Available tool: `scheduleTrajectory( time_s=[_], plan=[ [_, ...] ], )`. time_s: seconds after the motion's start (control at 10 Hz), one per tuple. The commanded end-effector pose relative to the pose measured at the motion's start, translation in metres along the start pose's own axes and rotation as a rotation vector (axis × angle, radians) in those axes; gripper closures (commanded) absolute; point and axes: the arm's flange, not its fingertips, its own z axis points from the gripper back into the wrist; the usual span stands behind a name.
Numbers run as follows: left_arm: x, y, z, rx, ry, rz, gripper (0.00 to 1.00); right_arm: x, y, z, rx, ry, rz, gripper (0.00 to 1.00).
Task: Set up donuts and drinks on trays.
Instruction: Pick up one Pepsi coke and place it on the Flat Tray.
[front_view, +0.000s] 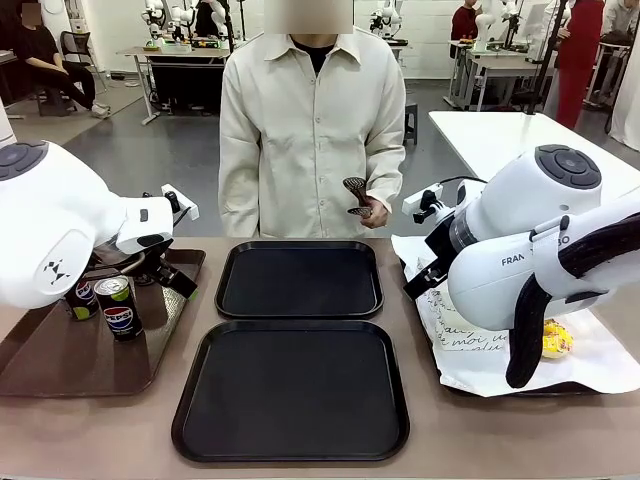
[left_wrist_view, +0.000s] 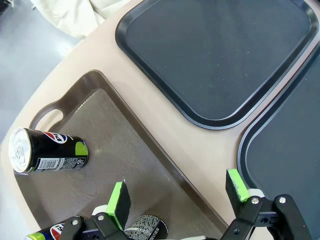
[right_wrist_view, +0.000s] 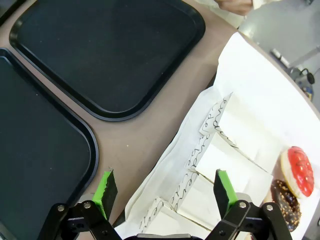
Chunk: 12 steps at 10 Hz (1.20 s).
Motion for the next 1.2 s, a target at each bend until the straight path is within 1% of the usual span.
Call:
scheduleTrajectory(
  time_s=[0.0, 0.6, 0.7, 0.8, 1.0, 1.1],
  plan=[
    [0.000, 0.000, 0.000, 0.000, 0.000, 0.000, 0.00, 0.000, 0.000, 0.000, 0.000, 0.000, 0.000, 0.00],
    [0.000, 0.000, 0.000, 0.000, 0.000, 0.000, 0.00, 0.000, 0.000, 0.000, 0.000, 0.000, 0.000, 0.00],
    [-0.003, -0.007, 0.016, 0.083, 0.019, -0.046, 0.00, 0.005, 0.013, 0.015, -0.035, 0.036, 0.006, 0.00],
    [-0.007, -0.015, 0.036, 0.117, 0.020, -0.083, 0.00, 0.006, 0.023, 0.031, -0.037, 0.082, 0.018, 0.00],
    [-0.027, -0.026, 0.076, 0.072, 0.018, -0.155, 0.00, -0.010, 0.039, 0.059, -0.028, 0.212, 0.009, 0.00],
    [-0.039, -0.031, 0.095, 0.036, 0.046, -0.178, 0.00, -0.023, 0.048, 0.075, -0.025, 0.282, -0.004, 0.00]
  ],
)
